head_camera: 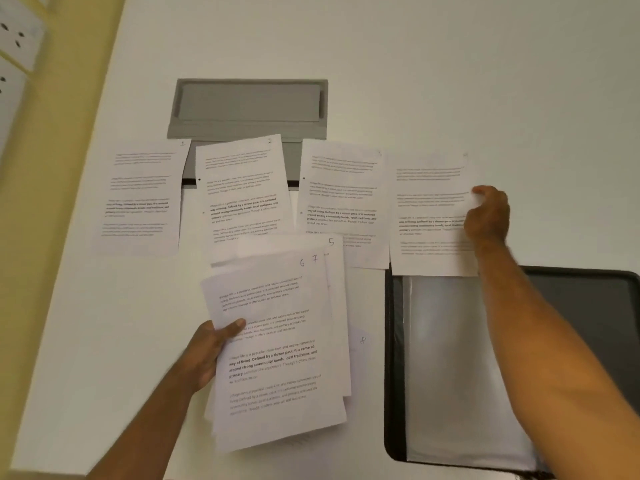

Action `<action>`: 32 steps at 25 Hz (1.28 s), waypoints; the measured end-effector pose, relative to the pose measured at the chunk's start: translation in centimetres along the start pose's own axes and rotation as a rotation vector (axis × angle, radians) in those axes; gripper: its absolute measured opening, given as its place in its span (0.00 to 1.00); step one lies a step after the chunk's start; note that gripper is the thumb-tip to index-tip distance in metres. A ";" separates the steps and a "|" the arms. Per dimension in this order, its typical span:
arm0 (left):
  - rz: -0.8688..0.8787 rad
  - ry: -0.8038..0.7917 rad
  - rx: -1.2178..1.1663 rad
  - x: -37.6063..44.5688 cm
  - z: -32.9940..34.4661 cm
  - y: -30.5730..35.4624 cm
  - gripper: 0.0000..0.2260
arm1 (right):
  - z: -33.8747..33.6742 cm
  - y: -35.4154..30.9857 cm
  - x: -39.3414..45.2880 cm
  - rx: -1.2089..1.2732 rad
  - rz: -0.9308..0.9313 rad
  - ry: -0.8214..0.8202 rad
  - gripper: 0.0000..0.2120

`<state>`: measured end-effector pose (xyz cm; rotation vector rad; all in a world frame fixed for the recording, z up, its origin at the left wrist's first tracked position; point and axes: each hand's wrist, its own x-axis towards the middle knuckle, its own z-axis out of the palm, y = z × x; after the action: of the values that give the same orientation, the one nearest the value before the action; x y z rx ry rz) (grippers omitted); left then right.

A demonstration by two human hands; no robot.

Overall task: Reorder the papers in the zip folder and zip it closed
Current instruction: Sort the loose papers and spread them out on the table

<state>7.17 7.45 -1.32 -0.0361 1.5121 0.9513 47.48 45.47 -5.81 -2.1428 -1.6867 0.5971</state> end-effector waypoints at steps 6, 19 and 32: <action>0.029 0.040 -0.011 0.1 1.3 -0.4 0.17 | 0.9 -0.4 -1.5 -0.163 -0.046 -0.055 0.19; 0.029 0.040 -0.028 -1.1 1.8 -1.2 0.17 | 2.6 -0.3 -8.0 -0.234 -0.082 -0.257 0.36; -0.100 -0.106 -0.366 -5.9 -0.8 -0.9 0.19 | 2.5 -4.1 -36.9 0.504 0.223 -0.423 0.21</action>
<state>8.29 3.46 3.04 -0.3167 1.2122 1.1203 35.31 10.59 -1.69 -1.9214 -1.2859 1.4528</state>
